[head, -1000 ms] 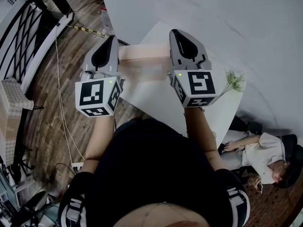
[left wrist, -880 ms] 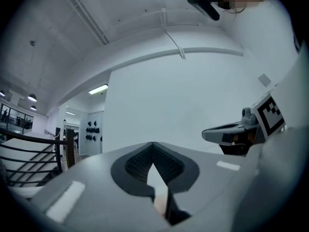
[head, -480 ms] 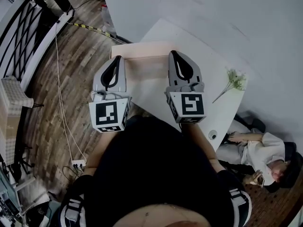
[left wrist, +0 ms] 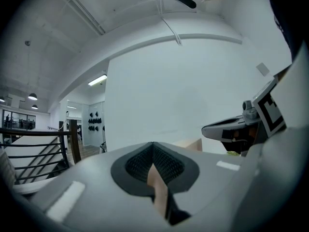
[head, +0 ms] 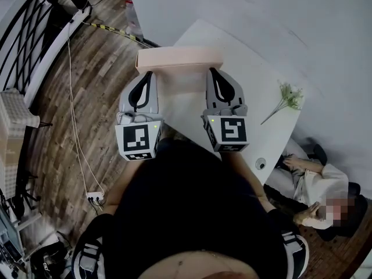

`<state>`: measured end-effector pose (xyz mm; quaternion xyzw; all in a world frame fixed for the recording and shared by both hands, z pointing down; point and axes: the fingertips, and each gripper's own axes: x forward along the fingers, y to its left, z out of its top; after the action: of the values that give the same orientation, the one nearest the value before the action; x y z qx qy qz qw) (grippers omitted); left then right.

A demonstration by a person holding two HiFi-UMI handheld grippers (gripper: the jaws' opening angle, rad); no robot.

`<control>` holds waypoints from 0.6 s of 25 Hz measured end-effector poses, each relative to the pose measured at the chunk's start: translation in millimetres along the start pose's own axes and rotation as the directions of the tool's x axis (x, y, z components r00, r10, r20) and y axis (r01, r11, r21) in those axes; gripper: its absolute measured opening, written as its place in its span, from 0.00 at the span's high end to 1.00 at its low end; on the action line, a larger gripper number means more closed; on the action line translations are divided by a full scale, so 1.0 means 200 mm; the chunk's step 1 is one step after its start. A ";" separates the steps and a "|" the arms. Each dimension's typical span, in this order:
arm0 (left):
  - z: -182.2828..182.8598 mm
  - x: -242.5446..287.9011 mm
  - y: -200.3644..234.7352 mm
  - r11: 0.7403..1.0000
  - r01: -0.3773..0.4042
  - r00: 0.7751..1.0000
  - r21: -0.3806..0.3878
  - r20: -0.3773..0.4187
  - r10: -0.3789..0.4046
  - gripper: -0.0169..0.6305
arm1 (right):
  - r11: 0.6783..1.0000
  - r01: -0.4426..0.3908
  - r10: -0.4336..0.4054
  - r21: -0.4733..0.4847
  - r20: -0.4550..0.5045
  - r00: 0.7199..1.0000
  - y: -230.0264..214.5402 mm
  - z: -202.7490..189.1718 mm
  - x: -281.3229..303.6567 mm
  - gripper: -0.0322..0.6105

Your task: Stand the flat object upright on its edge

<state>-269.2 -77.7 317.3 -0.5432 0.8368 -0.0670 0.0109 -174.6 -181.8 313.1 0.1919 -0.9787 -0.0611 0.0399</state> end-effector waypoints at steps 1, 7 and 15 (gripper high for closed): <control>0.00 0.00 0.00 1.000 -0.001 1.000 0.000 0.000 0.001 0.96 | 1.000 -0.001 0.001 -0.002 -0.001 1.000 0.00 0.00 0.00 0.93; 0.00 -0.01 0.01 1.000 -0.008 1.000 0.001 -0.001 0.008 0.96 | 1.000 -0.002 0.002 -0.008 -0.005 1.000 0.02 -0.01 0.00 0.93; 0.00 -0.01 0.02 1.000 -0.015 1.000 -0.002 0.000 0.015 0.96 | 1.000 -0.003 0.003 -0.006 -0.006 1.000 0.01 -0.02 0.01 0.93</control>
<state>-272.1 -73.3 316.9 -0.5369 0.8410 -0.0661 0.0111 -176.5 -181.2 316.5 0.1903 -0.9787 -0.0633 0.0432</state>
